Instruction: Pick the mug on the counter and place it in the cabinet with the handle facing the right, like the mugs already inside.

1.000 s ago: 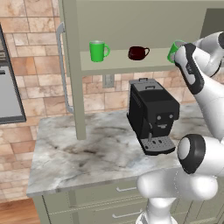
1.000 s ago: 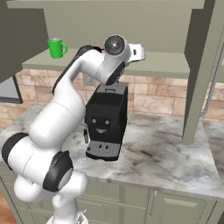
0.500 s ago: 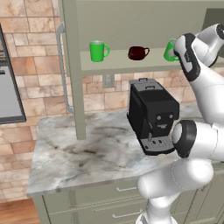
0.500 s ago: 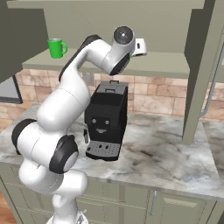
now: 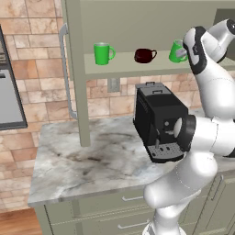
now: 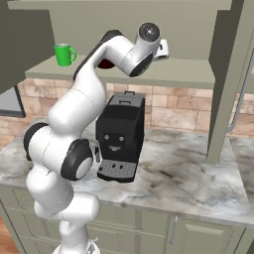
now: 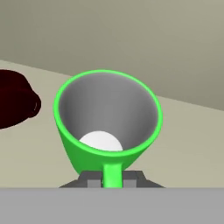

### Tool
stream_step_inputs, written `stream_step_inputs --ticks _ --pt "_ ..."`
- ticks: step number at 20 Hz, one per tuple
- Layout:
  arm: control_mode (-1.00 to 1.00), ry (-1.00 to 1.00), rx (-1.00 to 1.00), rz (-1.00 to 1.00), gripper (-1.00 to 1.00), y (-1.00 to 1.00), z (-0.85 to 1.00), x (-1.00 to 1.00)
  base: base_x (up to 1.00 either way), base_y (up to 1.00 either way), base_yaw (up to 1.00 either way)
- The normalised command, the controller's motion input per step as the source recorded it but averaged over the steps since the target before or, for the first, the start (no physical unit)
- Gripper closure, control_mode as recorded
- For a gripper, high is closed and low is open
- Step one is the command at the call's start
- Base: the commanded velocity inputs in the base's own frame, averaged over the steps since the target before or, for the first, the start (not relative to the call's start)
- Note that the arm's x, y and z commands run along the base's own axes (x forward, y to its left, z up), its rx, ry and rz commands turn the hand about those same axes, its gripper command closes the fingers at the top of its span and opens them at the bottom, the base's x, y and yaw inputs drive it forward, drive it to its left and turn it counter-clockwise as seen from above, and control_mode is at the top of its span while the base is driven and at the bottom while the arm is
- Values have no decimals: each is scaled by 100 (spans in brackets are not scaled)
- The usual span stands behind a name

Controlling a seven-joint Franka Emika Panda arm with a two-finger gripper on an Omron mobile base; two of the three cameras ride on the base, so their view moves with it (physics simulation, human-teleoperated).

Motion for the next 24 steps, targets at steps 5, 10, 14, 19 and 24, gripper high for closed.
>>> stream_step_inputs --ticks 5,10,14,19,24 --pt "-100 0 0 7 100 0 -19 20 0 0 0" --pt "-100 0 0 6 100 0 -24 17 0 0 0" --pt "-100 0 0 5 100 0 -17 17 0 0 0" --pt "-100 0 0 5 100 0 -15 17 0 0 0" --pt "-100 0 0 6 100 0 -16 17 0 0 0"
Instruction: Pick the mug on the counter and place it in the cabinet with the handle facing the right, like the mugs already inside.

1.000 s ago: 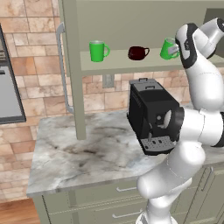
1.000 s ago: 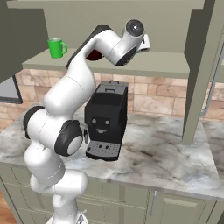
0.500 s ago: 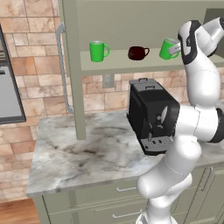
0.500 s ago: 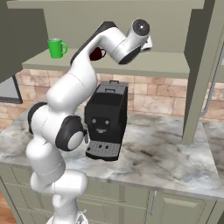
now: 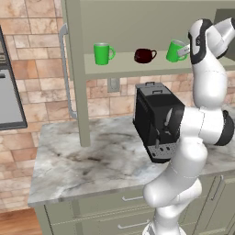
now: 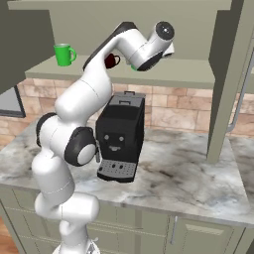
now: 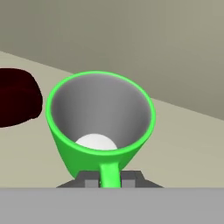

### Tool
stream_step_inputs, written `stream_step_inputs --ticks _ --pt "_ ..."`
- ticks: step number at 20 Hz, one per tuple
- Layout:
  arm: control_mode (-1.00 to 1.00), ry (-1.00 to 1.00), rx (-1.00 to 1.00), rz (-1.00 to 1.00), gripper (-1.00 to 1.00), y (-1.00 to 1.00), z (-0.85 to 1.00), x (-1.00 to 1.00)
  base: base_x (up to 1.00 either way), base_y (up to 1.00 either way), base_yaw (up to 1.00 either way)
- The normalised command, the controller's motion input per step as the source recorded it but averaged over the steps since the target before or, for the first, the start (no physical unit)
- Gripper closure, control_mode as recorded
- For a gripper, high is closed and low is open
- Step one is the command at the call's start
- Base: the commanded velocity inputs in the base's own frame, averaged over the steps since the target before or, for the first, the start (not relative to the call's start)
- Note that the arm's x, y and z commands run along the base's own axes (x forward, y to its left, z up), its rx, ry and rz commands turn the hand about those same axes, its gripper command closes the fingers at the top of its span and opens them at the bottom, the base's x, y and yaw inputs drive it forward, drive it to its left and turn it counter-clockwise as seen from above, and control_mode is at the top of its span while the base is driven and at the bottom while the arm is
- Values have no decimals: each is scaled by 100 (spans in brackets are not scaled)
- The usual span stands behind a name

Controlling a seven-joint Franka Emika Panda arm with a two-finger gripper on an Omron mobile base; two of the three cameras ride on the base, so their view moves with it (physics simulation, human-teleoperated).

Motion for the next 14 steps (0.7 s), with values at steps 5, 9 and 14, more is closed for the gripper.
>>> stream_step_inputs --ticks 5,9,14 --pt "-100 0 0 7 100 0 -19 20 0 0 0" --pt "-100 0 0 8 100 0 -19 18 0 0 0" --pt "-100 0 0 9 100 0 -21 18 0 0 0"
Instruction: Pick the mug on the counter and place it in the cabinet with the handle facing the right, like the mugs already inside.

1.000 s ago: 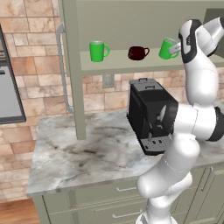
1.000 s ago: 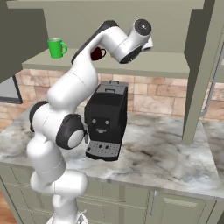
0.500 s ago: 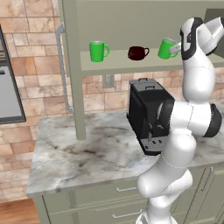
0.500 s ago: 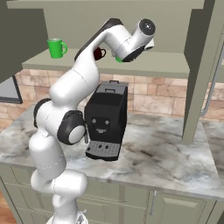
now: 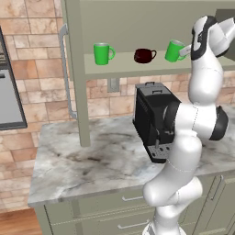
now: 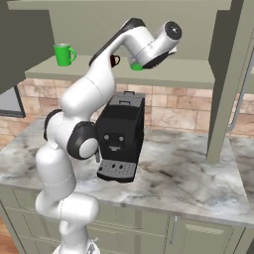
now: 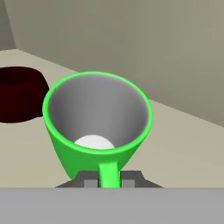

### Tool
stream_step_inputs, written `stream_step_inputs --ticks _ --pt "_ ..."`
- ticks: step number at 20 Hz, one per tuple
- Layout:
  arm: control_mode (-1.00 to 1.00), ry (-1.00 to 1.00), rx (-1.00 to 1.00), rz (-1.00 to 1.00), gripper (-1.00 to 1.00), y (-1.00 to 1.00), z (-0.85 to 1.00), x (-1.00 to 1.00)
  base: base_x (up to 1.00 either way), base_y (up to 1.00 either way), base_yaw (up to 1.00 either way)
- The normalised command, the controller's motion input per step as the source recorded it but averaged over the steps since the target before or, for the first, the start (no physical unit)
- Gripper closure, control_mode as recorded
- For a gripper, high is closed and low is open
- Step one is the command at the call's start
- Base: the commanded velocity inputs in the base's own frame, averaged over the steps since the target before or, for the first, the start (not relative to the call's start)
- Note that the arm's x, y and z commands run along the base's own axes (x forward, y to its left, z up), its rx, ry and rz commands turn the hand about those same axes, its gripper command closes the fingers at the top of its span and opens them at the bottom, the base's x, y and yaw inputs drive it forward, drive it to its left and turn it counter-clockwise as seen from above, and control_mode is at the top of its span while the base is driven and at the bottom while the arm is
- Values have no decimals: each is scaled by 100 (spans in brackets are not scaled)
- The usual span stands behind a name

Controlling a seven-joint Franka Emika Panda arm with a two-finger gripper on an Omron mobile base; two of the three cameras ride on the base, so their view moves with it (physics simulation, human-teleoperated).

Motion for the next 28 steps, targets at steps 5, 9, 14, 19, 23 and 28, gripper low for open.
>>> stream_step_inputs --ticks 5,9,14,19,23,28 --pt "-100 0 0 9 100 0 -20 20 0 0 0" --pt "-100 0 -1 9 -100 0 -17 19 0 0 0" --pt "-100 0 -2 7 -100 0 -19 3 0 0 0" --pt "-100 -2 -4 3 -100 0 -19 -6 0 0 0" --pt "-100 -9 -5 2 -100 6 -18 -43 0 0 0" --pt "-100 -14 -6 0 -100 26 -22 -77 0 0 0"
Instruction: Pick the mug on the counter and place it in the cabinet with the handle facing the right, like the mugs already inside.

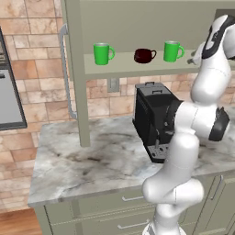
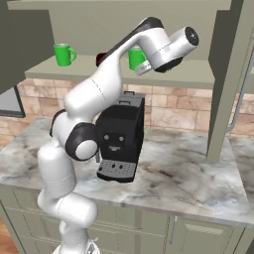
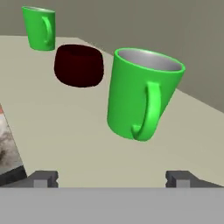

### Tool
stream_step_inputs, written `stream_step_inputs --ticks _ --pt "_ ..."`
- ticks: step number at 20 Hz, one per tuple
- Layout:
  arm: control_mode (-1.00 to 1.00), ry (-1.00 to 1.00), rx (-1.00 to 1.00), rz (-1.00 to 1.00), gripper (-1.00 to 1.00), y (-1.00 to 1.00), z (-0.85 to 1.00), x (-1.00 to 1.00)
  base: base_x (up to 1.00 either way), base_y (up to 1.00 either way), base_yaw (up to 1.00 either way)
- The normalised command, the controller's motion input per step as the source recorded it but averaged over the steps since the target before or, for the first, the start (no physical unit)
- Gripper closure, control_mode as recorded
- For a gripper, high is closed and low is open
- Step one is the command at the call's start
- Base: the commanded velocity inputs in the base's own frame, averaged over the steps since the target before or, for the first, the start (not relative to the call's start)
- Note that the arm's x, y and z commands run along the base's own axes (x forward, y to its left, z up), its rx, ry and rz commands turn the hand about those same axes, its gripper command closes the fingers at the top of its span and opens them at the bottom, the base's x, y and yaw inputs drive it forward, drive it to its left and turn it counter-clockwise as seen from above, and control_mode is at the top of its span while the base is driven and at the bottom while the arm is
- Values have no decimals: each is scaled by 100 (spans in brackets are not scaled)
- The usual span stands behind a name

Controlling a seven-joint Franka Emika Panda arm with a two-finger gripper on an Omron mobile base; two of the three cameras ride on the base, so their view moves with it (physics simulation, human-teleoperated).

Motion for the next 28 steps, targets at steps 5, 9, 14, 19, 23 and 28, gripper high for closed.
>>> stream_step_inputs --ticks 5,9,14,19,23,28 --pt "-100 -13 -7 0 -100 37 -33 -72 0 0 0" --pt "-100 -11 -8 0 -100 37 -36 -53 0 0 0" --pt "-100 -9 -7 0 -100 39 -33 -42 0 0 0" --pt "-100 -7 -6 1 -100 35 -31 -38 0 0 0" --pt "-100 -5 -4 3 -100 28 -32 -34 0 0 0" --pt "-100 -2 -2 3 -100 24 -36 -31 0 0 0"
